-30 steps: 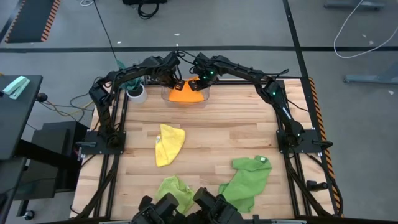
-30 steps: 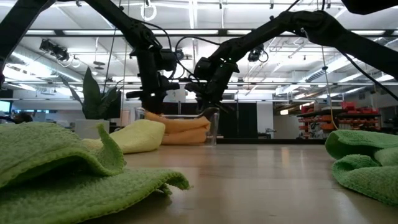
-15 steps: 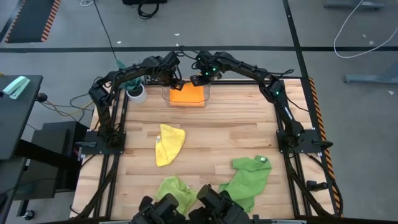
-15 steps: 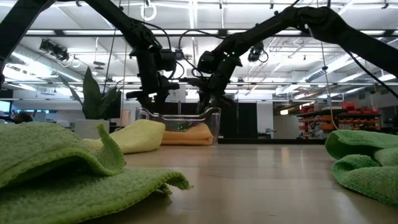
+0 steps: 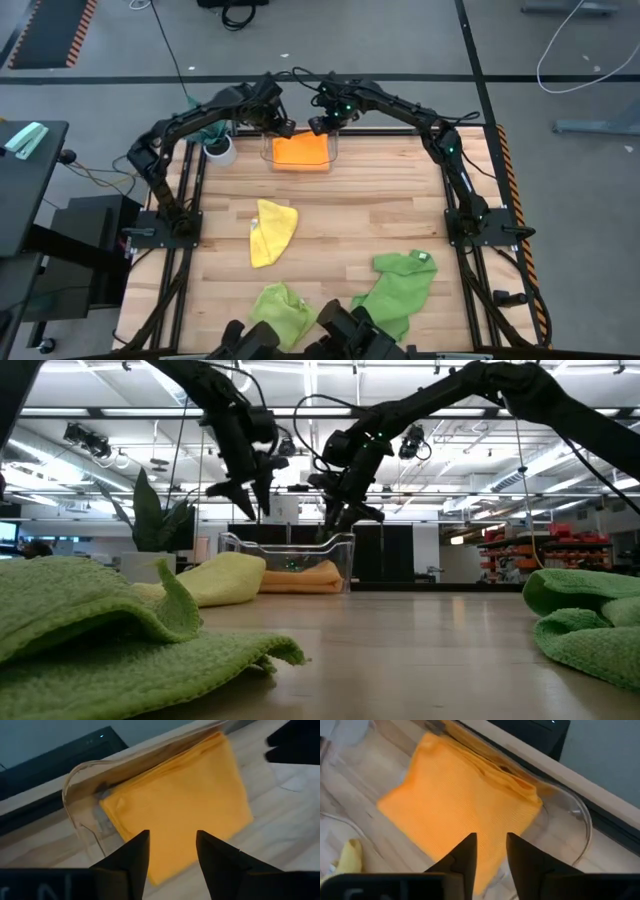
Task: Fold microfiber towels
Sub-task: Put the orange towel into the transparent bin
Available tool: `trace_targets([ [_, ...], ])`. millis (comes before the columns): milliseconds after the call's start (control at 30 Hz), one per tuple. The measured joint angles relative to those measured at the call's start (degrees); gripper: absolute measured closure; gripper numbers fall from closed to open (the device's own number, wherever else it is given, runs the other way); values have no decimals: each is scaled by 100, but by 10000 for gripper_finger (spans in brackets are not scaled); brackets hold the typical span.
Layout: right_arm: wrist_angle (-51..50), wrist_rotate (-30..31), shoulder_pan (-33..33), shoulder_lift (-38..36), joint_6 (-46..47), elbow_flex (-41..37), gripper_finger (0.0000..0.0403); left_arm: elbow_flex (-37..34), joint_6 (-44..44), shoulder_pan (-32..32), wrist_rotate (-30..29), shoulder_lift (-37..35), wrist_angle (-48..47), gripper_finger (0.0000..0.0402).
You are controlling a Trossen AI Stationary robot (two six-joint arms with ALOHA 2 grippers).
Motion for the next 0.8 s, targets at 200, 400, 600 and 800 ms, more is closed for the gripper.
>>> trace_targets([
  [200,97,151,211,0,-265,0,372,0,-9,-163,9,-561,44,241],
  [400,122,756,401,2,-686,0,389,0,-14,-361,-8,-1117,51,248],
  [600,122,905,405,24,-977,0,397,0,-65,-507,-8,-1662,81,253],
  [800,96,921,397,68,-986,-13,399,2,-181,-616,-23,-2165,104,249],
])
